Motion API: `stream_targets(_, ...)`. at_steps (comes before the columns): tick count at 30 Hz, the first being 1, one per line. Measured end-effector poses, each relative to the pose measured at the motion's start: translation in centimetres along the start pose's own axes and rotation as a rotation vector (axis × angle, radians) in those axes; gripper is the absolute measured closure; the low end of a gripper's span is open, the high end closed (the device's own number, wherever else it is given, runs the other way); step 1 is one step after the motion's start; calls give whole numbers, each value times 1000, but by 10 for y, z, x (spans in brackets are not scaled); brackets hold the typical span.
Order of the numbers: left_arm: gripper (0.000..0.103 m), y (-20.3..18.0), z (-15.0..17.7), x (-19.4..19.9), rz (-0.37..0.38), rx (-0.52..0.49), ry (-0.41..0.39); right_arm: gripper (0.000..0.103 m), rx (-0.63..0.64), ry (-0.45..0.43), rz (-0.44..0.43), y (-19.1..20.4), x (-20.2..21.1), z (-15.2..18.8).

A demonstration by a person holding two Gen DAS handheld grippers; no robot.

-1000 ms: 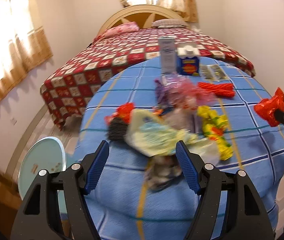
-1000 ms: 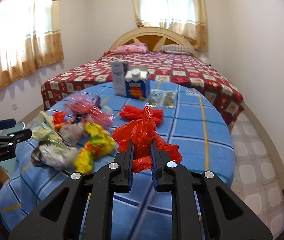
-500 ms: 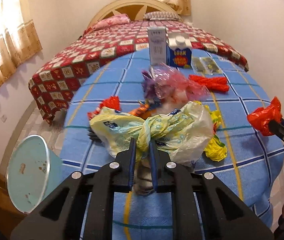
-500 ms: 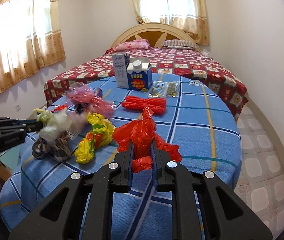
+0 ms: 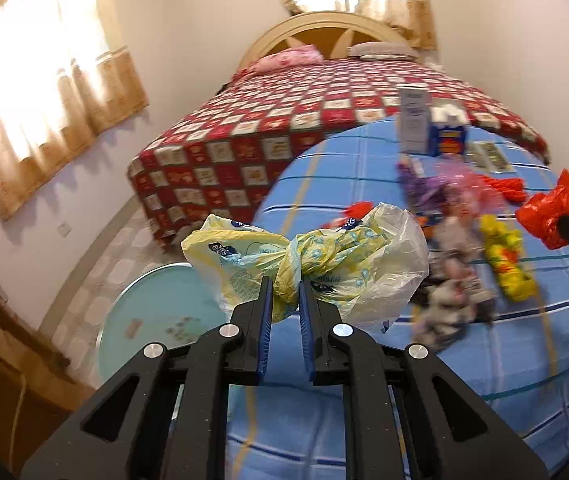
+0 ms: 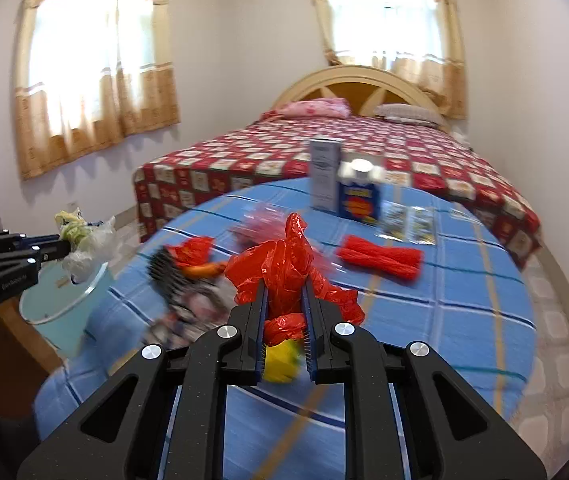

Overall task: Collect trash
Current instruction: 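Carry both bags over the blue bin and open both tools to drop them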

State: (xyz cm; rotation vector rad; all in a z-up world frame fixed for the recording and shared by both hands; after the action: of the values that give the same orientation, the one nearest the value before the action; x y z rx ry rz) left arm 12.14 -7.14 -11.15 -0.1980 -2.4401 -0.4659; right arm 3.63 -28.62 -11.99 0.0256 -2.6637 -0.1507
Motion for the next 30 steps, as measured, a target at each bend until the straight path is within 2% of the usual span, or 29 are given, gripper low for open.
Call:
stream_targets(13,90,87,30,-21,-126,87,54,87,121,33,-146,99,-58,-27)
stream_targets(30,90,182,61,-38,-286,186,127,87,250,119,-236,187,-128,-35)
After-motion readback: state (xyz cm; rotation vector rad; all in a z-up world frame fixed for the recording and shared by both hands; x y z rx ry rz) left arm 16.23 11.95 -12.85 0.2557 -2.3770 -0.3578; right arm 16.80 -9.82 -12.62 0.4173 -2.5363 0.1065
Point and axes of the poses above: each gripper's, at about its wrist camera, not at the fingertips, and x roughly against the way its jaws point, y to its left, z to its underside, the point moved 10 cm from there along -x, roughly the way its jaws point, and after that the axes turned 6 degrees about -z, right-handed, at the moved point
